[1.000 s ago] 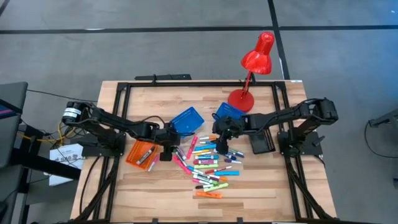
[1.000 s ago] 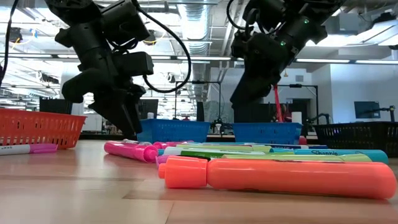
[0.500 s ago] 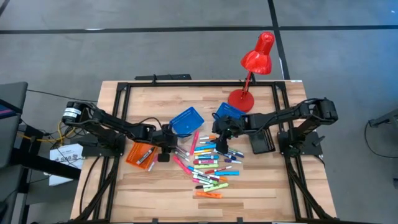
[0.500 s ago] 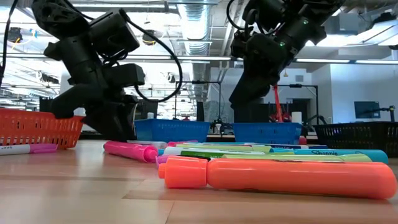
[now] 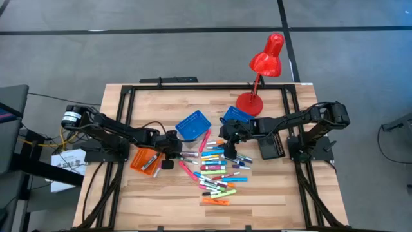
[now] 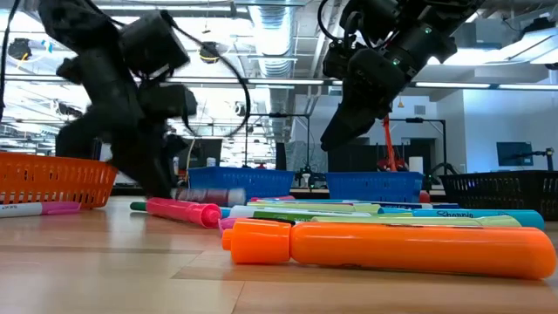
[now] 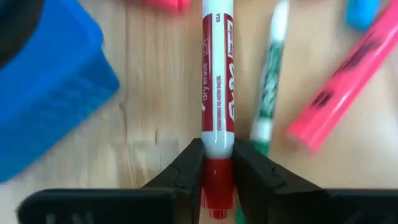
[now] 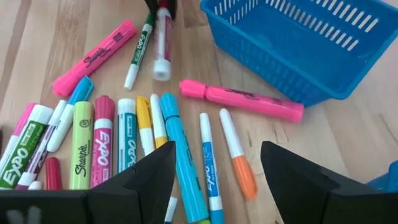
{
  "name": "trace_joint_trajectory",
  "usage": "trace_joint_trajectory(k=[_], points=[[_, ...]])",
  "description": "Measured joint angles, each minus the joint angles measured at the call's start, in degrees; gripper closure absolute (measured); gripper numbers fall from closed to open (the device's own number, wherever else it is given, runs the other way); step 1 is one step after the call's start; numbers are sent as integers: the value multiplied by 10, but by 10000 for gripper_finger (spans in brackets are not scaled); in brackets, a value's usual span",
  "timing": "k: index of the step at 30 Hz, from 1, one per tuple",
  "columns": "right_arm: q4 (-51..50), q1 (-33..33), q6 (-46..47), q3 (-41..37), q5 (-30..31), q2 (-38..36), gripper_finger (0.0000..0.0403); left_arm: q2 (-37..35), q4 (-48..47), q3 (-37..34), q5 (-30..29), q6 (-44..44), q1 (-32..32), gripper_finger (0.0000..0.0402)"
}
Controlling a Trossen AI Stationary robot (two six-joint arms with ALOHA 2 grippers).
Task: Pick & Place Markers
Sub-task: Put the large red marker pen into the orange bin
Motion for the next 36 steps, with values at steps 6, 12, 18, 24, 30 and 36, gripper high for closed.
trace_joint_trajectory(k=[6, 12, 18, 24, 30, 36], points=[[0, -7, -10, 0, 0, 0, 178, -132, -24, 1, -22, -51, -21, 327], [0, -16, -10, 0, 0, 0, 178, -307, -209, 1, -35, -237, -28, 329], [0, -16, -10, 0, 0, 0, 178, -427, -436, 1, -12, -456, -36, 325], [0, -14, -10, 0, 0, 0, 178, -470, -520, 1, 34, -600, -63, 334], [0, -14, -10, 0, 0, 0, 178, -451, -529, 1, 93, -703, -85, 324], [0, -14, -9, 0, 0, 0, 178, -383, -528, 1, 61, -702, -87, 325]])
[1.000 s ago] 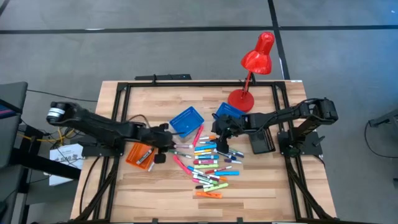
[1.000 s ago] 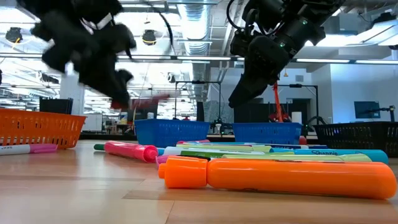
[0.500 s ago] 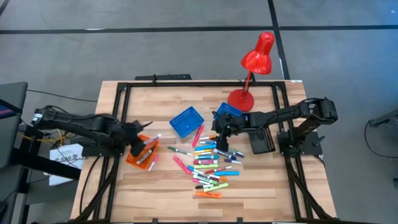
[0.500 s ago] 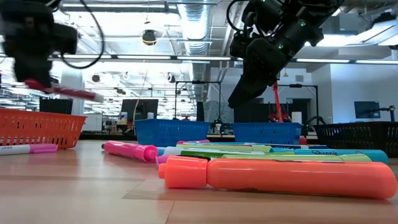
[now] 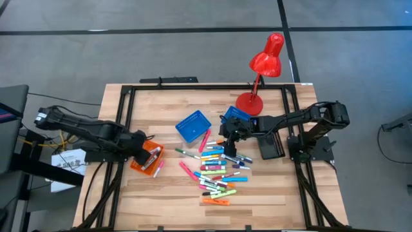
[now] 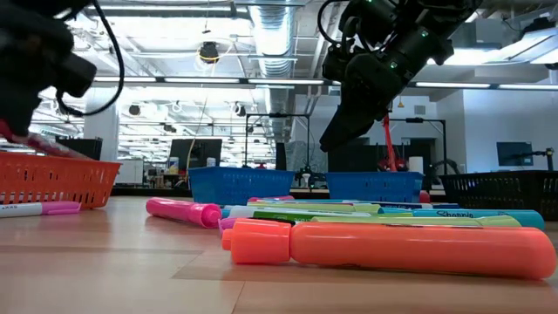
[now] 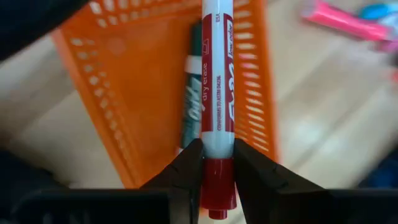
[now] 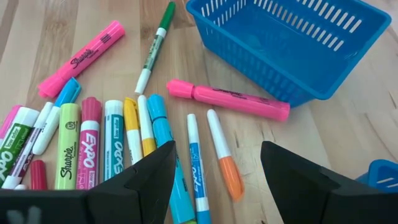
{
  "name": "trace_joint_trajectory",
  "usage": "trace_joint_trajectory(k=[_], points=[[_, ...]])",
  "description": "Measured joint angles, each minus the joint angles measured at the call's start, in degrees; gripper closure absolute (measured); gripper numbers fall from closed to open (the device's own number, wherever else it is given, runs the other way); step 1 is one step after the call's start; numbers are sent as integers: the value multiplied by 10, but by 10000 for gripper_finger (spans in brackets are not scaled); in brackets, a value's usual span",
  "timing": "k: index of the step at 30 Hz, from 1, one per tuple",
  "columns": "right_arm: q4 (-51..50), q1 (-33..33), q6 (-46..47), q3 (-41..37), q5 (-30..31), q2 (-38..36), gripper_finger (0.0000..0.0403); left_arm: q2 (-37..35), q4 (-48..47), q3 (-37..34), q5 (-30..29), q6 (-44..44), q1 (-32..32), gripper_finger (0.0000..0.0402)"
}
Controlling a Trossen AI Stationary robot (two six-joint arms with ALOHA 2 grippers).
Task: Pick & Place Markers
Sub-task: Put the large red marker pen into the orange bin, then adjust the orange bin
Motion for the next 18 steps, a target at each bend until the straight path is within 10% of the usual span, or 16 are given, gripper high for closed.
trace_joint_trajectory(k=[18], points=[[58, -8, -7, 0, 0, 0, 178, 129, 12, 36, 7, 28, 0, 286]])
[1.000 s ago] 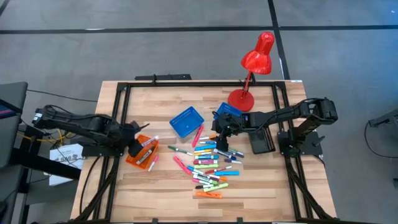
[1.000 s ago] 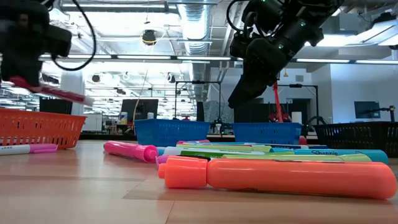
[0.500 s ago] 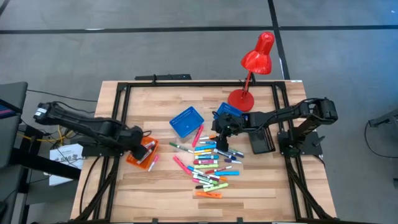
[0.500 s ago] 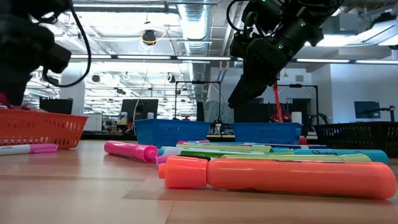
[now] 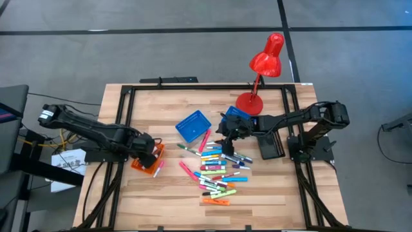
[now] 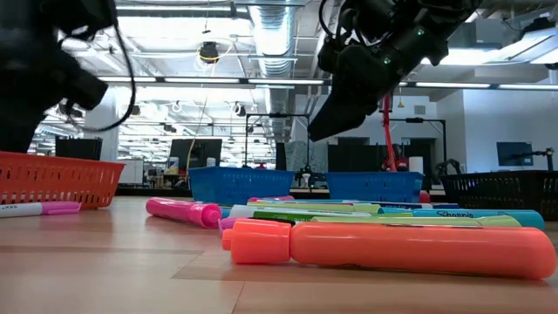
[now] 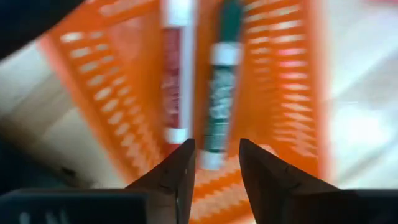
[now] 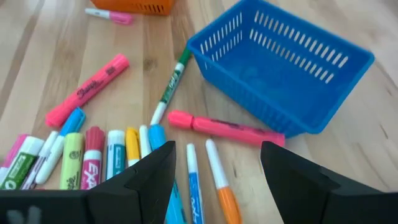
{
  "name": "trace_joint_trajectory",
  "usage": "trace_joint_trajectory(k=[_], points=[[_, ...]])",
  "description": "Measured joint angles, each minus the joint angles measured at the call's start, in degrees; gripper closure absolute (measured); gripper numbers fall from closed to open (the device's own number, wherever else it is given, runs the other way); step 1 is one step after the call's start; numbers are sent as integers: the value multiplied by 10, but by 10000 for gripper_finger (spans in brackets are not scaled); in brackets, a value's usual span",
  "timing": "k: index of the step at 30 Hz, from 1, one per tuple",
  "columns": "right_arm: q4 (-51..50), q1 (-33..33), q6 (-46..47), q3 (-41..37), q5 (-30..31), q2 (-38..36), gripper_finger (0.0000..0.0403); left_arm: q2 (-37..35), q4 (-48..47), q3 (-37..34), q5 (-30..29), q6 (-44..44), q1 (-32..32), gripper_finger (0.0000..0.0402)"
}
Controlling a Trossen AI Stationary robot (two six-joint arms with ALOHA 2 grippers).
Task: Pick & Place Markers
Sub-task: Adjust the orange bin
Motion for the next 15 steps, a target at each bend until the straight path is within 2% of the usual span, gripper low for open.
trace_joint_trajectory(k=[4, 8, 12, 15], points=[[11, 0, -13, 0, 0, 0, 178, 1, 50, 47, -11, 3, 0, 300], [18, 0, -15, 0, 0, 0, 178, 31, 144, 60, -11, 44, -3, 304], [20, -1, -15, 0, 0, 0, 178, 107, 185, 60, 3, 83, -10, 304], [20, -1, -15, 0, 0, 0, 178, 171, 186, 60, 52, 95, -10, 304]])
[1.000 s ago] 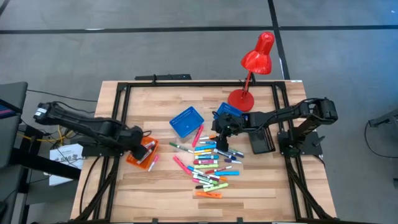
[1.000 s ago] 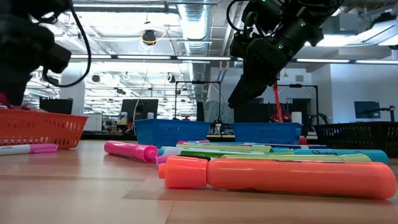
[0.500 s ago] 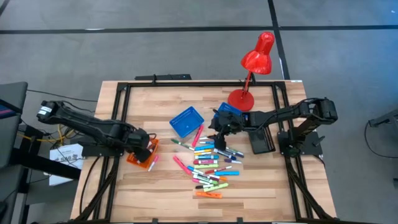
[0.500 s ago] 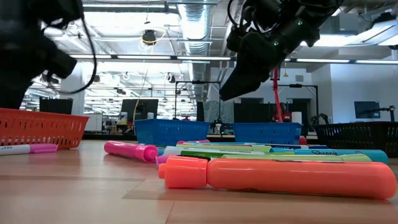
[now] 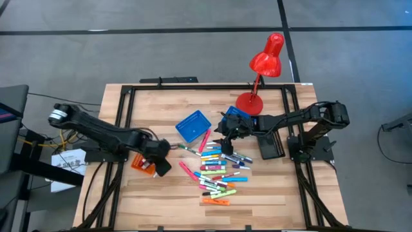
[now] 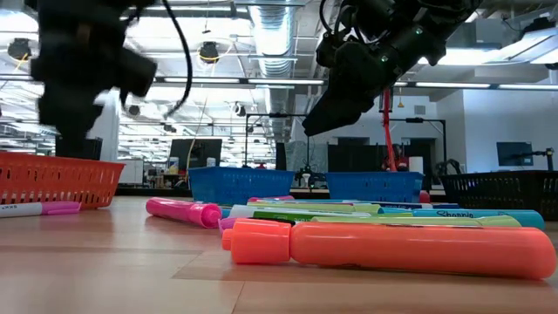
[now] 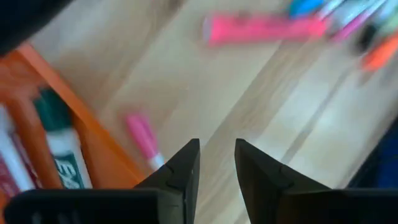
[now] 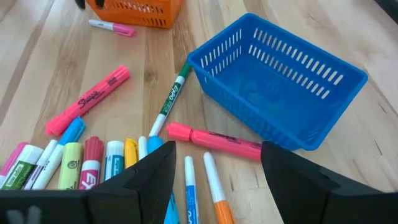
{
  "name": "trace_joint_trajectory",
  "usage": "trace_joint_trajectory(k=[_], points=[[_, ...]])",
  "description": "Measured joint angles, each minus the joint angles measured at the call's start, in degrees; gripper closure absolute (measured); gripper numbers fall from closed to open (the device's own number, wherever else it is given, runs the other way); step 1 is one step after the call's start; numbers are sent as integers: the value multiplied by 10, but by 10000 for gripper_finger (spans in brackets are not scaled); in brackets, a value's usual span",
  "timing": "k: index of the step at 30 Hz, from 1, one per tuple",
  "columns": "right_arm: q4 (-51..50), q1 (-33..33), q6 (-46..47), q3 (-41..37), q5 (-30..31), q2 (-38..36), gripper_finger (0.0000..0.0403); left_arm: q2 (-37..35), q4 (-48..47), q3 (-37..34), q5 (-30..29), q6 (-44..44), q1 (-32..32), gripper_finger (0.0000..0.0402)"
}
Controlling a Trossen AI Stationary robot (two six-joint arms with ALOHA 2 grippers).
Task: Pick & Place Markers
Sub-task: Adjust the orange bin
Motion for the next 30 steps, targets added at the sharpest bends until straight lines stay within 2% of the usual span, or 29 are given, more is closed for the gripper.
trace_joint_trajectory(k=[4, 9, 15, 22, 26, 30], points=[[0, 0, 0, 0, 0, 0, 178, 49, -2, 0, 62, -4, 0, 304], [4, 0, 0, 0, 0, 0, 178, 55, -32, 0, 71, -5, 0, 304], [13, -7, 0, 0, 0, 0, 178, 48, -95, 0, 31, 1, 0, 305], [13, -15, 1, 0, 0, 0, 178, 48, -75, 0, -19, 26, 1, 300], [13, -18, 1, 0, 0, 0, 178, 48, -62, 0, -46, 27, 1, 284], [13, -18, 1, 0, 0, 0, 178, 48, -60, -2, -49, 27, 1, 263]])
